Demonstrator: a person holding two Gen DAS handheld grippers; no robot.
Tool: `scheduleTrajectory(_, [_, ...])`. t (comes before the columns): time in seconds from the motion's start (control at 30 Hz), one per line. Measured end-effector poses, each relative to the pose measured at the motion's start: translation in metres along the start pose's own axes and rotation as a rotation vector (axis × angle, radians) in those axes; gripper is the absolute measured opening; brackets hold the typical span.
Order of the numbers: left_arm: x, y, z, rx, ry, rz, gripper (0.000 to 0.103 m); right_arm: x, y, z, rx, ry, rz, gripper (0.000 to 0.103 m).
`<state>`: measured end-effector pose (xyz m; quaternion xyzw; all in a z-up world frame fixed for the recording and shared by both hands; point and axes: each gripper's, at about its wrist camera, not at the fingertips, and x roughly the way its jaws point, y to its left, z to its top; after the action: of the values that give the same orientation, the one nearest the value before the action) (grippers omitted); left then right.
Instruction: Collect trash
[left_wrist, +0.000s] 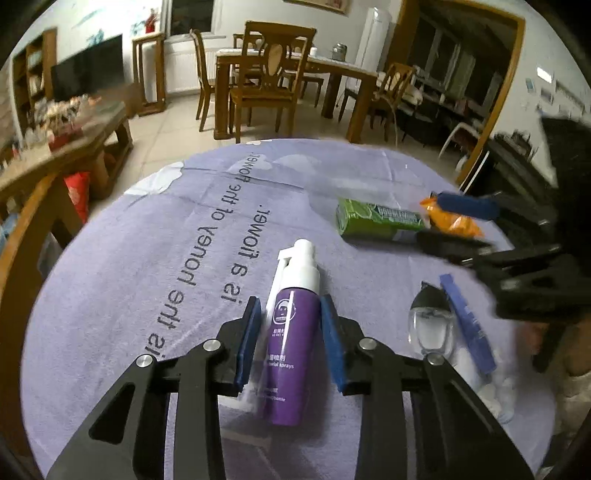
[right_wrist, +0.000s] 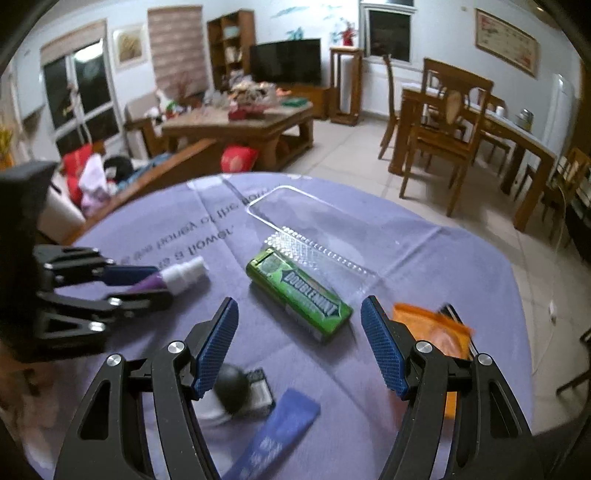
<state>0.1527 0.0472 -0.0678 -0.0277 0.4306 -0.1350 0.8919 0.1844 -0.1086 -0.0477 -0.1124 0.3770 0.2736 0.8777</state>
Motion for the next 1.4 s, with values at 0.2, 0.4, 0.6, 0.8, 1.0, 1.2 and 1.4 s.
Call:
scheduleTrajectory(0.2, [-0.008,0.012,-0.003,-0.038,-0.024,0.002,0.031,0.035,0.003,0.015,-0.043,0.064,0.001,0.069])
scheduleTrajectory(0.4, [-0.011,0.007,0.0,-0.024,-0.048,-0.003,0.031,0.056,0.001,0.013,-0.031,0.095,0.023,0.051])
scheduleTrajectory(0.6, [-0.016,0.007,0.001,-0.022,-0.079,-0.013,0.031,0.043,0.02,0.007,-0.077,0.096,0.02,0.033])
scheduleTrajectory(0.8, [-0.023,-0.001,0.002,-0.013,-0.12,-0.046,0.031,0.007,0.021,-0.001,0.01,0.027,0.081,0.032])
scheduleTrajectory(1.0, [-0.047,-0.031,0.0,0.023,-0.183,-0.065,0.031,-0.046,0.008,-0.026,0.163,-0.063,0.174,0.032])
scheduleTrajectory(1.2, [-0.069,-0.078,-0.005,0.095,-0.233,-0.097,0.026,-0.113,-0.028,-0.064,0.338,-0.183,0.216,0.032])
scheduleTrajectory(1.4, [-0.079,-0.124,-0.001,0.17,-0.254,-0.114,0.026,-0.164,-0.066,-0.1,0.44,-0.243,0.214,0.032])
